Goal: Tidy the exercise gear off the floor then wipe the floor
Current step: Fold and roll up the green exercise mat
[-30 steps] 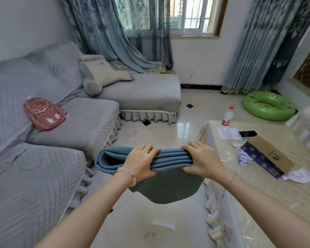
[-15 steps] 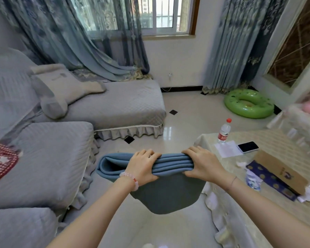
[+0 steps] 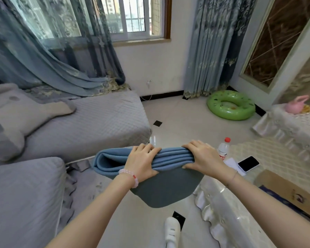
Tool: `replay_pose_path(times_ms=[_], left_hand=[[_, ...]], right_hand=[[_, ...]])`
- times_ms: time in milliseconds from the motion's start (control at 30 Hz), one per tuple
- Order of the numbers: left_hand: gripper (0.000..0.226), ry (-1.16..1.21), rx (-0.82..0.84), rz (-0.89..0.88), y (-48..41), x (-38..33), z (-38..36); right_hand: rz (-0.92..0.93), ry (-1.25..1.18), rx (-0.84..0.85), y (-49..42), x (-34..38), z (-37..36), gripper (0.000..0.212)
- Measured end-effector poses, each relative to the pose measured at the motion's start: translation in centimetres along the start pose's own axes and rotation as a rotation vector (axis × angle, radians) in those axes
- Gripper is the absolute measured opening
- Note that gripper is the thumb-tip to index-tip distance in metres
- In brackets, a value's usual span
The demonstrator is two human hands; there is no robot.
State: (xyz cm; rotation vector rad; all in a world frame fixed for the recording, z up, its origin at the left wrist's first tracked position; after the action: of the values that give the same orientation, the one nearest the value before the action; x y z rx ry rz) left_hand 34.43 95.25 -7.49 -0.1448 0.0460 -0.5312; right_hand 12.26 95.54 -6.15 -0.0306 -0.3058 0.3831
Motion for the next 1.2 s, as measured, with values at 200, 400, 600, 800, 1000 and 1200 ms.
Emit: replay_pose_path(times_ms=[200,400,600,800,1000,1200], left_hand=[[0.069,-0.018,0.036,0.006,-11.9,5.0,-1.0],[0.068,-0.049,-0.038,0.001,-23.6,9.0,-1.7],[0.069,-0.043,-0.036,-0.069,-33.5,11.1,-3.9],[0.070,-0.004,0.092,-0.210,-45.4,12.7,-7.4],[0.071,0.043,0.098,-0.366,-59.4,15.3,-10.5],[0.071,0.095,0.019,-0.514,-71.5,15.6,-12.2]], right_hand=[[-0.001,-0.006,-0.024,-11.5,-6.5,0.8,0.064],[-0.001,0.013,-0.063,-21.9,-12.6,3.2,0.064],[-0.078,0.015,-0.060,-28.4,-19.1,3.1,0.066],[-0.255,0.015,-0.060,-34.3,-26.3,2.5,0.066],[-0.420,0.039,-0.075,-42.2,-33.6,3.9,0.066],[-0.594,0.049,-0.142,-47.5,-40.0,6.2,0.066]])
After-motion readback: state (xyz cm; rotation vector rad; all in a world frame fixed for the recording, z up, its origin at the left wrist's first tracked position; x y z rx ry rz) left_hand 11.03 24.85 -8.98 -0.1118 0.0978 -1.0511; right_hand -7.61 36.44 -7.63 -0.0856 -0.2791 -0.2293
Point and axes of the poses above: each hand's wrist, its own y-axis away from the middle knuckle, its own z-axis out of the back of the hand, x = y × z, the point moved 2 cm from there along -y, towards the middle knuckle, and after that the axes turned 4 degrees about -y, right-handed, at the moved point
